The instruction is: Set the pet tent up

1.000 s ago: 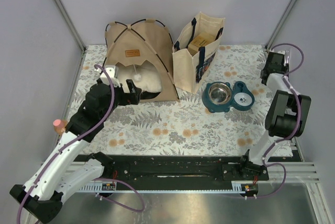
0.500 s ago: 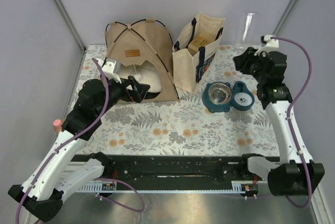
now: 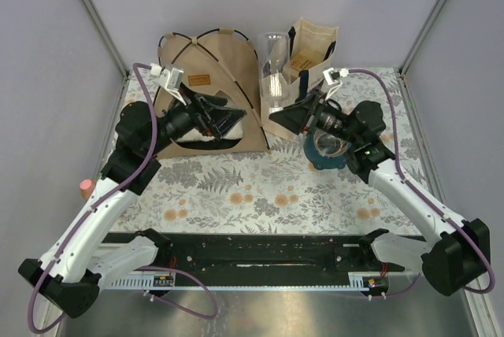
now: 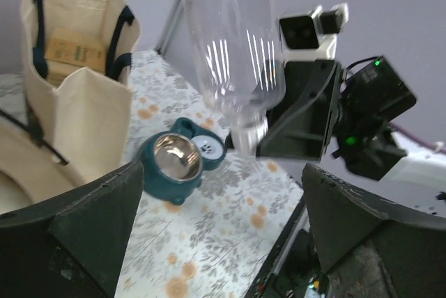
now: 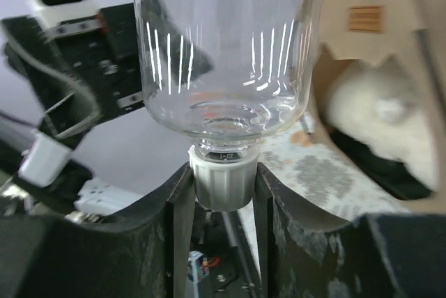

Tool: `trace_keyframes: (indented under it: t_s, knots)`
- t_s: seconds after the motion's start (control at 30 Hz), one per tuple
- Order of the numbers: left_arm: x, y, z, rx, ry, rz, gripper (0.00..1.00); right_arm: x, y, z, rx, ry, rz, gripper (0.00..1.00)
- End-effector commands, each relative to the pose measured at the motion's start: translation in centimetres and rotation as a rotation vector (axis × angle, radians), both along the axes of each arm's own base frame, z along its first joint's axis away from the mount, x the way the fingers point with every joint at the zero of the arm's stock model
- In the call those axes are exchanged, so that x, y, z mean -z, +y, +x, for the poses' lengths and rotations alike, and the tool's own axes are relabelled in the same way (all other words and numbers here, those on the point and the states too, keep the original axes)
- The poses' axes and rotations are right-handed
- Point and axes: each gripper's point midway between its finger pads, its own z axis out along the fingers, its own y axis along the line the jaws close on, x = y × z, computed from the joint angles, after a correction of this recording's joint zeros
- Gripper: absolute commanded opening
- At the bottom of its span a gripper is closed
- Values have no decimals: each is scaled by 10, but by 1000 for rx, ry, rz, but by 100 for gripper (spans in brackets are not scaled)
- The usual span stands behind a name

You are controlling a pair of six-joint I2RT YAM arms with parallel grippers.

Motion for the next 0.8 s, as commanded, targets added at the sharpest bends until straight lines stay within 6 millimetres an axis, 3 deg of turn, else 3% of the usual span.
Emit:
trace_keyframes:
  t_s: [0.0, 0.2, 0.4, 0.7, 0.77]
  knots:
    - [-42, -17, -3, 104, -24, -162, 99, -58, 29, -45, -213, -111, 161, 0]
    - [-45, -19, 6, 88, 9, -224, 99, -68, 49, -65, -338, -125, 205, 0]
    - [-50, -31, -1, 190, -6, -270, 99, -54, 68, -69, -399, -75, 177, 0]
    - [-39, -40, -3, 261, 15, -252, 99, -41, 78, -71, -445, -35, 148, 0]
    - [-39, -42, -7, 285, 4, -243, 89, -36, 80, -72, -461, -22, 134, 0]
